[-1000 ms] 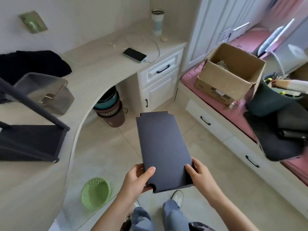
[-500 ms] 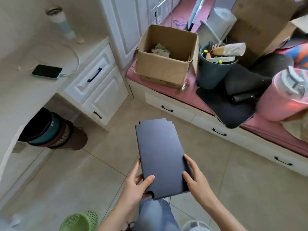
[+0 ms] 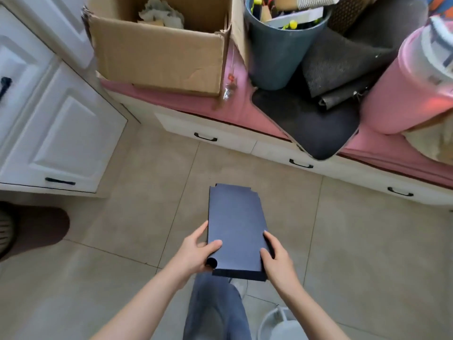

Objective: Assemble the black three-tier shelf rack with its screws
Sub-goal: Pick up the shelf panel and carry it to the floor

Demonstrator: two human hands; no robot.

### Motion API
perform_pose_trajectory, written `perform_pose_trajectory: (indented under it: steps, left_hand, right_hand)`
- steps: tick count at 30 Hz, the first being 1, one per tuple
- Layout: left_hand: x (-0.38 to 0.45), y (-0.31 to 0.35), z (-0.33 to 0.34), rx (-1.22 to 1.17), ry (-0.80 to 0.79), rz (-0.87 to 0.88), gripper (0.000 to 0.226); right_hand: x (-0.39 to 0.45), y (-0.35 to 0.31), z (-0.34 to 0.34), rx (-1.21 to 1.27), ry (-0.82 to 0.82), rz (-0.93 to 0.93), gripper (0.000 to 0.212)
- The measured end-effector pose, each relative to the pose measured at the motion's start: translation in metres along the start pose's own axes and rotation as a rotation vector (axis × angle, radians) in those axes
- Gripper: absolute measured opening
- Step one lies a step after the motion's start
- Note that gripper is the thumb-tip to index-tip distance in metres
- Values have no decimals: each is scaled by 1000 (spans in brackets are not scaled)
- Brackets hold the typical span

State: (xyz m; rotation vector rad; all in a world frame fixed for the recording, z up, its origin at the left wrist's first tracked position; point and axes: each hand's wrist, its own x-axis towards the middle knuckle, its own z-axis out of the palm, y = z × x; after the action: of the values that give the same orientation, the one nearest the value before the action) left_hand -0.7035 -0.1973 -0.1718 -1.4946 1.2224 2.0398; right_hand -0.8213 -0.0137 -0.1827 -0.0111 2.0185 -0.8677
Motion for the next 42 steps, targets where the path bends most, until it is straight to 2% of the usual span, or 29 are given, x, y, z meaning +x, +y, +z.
perform_pose_trajectory:
  steps: [5,11,20,25,30,36,42]
  left_hand:
    - [117,-13,6,94,-13,-46,76]
    - [243,-66,5,158,11,-40,75]
    - [387,-141,-17,108,16,-22,72]
    - [437,-160,-45,134,39,-30,72]
    - [460,-176,-73,172,81,-31,70]
    - [489,-205,-77,154,75,-11,83]
    - [518,-229,-70,178,31,-25,97]
  right_hand:
    - [104,43,16,-33,12,41,49]
    - [213,113,48,-24,2,57,49]
    - [331,196,110,-44,-52,42,48]
    - [374,211,146,-42,-78,17,52]
    - [399,219,176,-37,-103,58,70]
    - [421,228,200,-14,-109,186,44]
    - [449,243,210,-15,-132,314,41]
